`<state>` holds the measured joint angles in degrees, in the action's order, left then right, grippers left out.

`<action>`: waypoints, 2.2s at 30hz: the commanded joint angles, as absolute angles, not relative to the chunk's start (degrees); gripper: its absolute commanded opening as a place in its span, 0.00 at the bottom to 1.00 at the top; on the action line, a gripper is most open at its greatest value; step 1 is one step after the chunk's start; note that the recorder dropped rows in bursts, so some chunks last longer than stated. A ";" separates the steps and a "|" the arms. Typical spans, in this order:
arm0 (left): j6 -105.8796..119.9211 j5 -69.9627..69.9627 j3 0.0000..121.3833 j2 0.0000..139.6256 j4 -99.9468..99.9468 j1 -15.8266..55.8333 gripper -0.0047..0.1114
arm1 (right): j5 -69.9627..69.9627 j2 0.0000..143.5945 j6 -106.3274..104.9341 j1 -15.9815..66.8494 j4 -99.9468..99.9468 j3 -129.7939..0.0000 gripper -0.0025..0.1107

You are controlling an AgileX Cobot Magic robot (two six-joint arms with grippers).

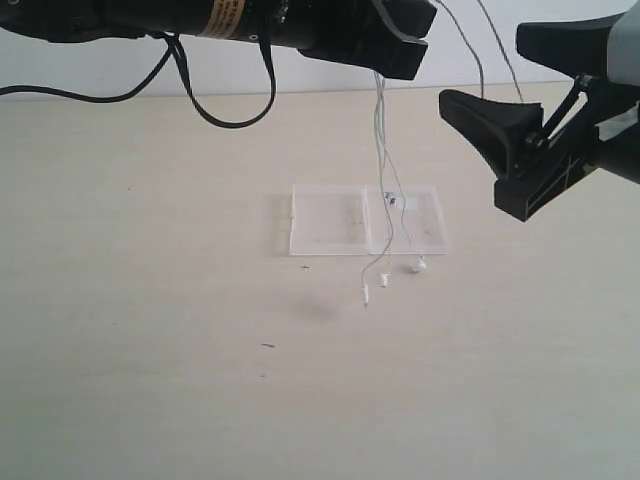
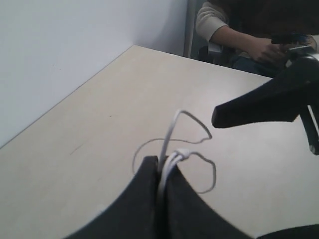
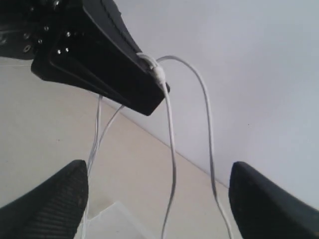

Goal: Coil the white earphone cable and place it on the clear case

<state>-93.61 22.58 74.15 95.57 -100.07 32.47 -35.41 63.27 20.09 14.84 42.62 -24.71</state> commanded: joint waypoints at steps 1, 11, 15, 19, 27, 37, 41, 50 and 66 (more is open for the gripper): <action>-94.31 22.68 74.56 95.05 -99.95 32.67 0.04 | -35.17 63.21 23.91 14.60 46.61 -25.58 0.68; -93.65 22.66 74.56 95.05 -99.95 32.67 0.04 | -32.31 64.76 23.85 14.60 46.51 -29.11 0.67; -93.66 22.83 74.56 95.05 -99.95 32.67 0.04 | -31.83 66.72 23.85 14.60 47.10 -30.40 0.66; -93.66 22.83 74.56 95.05 -99.95 32.67 0.04 | -31.83 67.99 23.85 14.60 46.99 -30.40 0.64; -93.66 22.81 74.56 95.39 -99.95 32.67 0.04 | -32.83 68.08 24.96 14.60 46.99 -30.40 0.58; -93.49 22.81 74.56 95.86 -99.95 32.67 0.04 | -32.95 68.08 26.20 14.60 46.99 -30.40 0.56; -93.49 22.81 74.56 95.86 -99.95 32.67 0.04 | -33.06 68.08 26.20 14.60 46.99 -30.40 0.52; -93.49 22.81 74.56 95.86 -99.95 32.67 0.04 | -32.90 68.08 28.78 14.60 46.99 -30.40 0.46; -93.49 22.81 74.56 95.86 -99.95 32.67 0.04 | -32.90 67.97 31.80 14.60 46.99 -30.40 0.40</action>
<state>-93.49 22.92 74.15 95.76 -100.07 32.47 -32.33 68.03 31.32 14.84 46.91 -30.04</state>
